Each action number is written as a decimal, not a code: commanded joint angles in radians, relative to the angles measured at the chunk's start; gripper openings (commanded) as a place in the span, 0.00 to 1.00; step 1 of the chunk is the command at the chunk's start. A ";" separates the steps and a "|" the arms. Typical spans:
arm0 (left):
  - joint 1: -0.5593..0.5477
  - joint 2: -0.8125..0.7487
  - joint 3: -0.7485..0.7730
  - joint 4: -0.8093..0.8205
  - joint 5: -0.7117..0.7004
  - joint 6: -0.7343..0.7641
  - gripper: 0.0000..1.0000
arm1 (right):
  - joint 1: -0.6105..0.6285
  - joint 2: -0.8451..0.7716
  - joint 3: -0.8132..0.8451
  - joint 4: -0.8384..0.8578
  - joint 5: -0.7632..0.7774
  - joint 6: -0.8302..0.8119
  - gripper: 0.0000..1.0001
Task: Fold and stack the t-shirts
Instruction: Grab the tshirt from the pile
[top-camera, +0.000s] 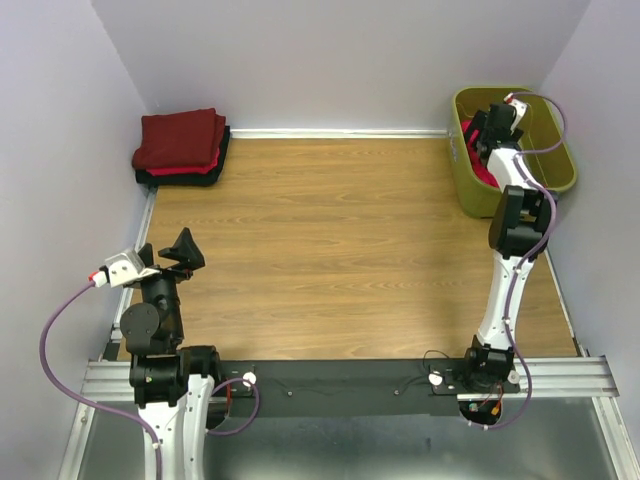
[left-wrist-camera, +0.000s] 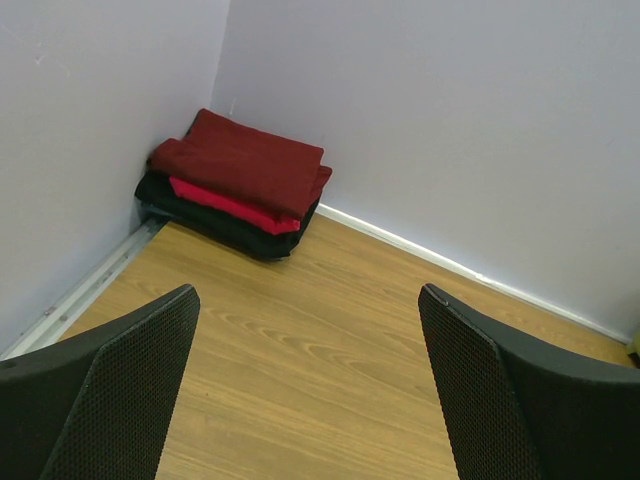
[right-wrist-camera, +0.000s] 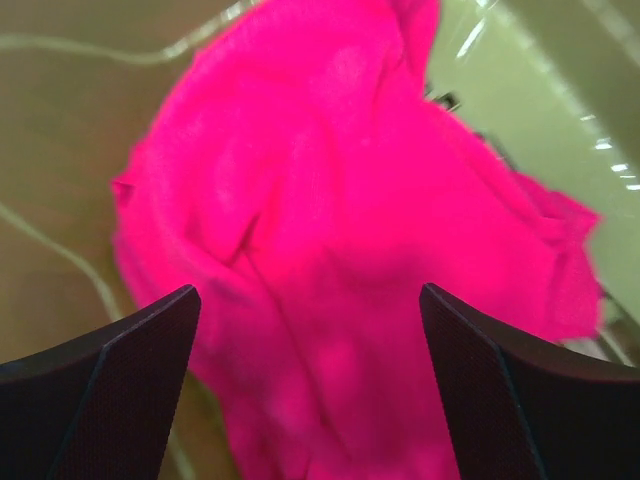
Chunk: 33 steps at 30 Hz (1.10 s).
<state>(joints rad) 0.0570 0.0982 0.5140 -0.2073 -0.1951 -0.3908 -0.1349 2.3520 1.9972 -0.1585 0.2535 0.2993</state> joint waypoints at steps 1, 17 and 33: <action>0.001 0.006 0.000 0.014 0.020 -0.003 0.98 | -0.014 0.068 0.072 0.002 -0.094 0.017 0.96; 0.000 0.003 -0.005 0.017 0.029 0.003 0.96 | -0.034 0.172 0.132 0.002 -0.142 -0.049 0.05; 0.000 0.017 -0.003 0.026 0.049 0.009 0.95 | -0.034 -0.246 0.101 0.014 -0.117 -0.209 0.01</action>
<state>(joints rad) 0.0570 0.1108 0.5140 -0.2031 -0.1688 -0.3901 -0.1638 2.2589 2.0926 -0.1818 0.1265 0.1463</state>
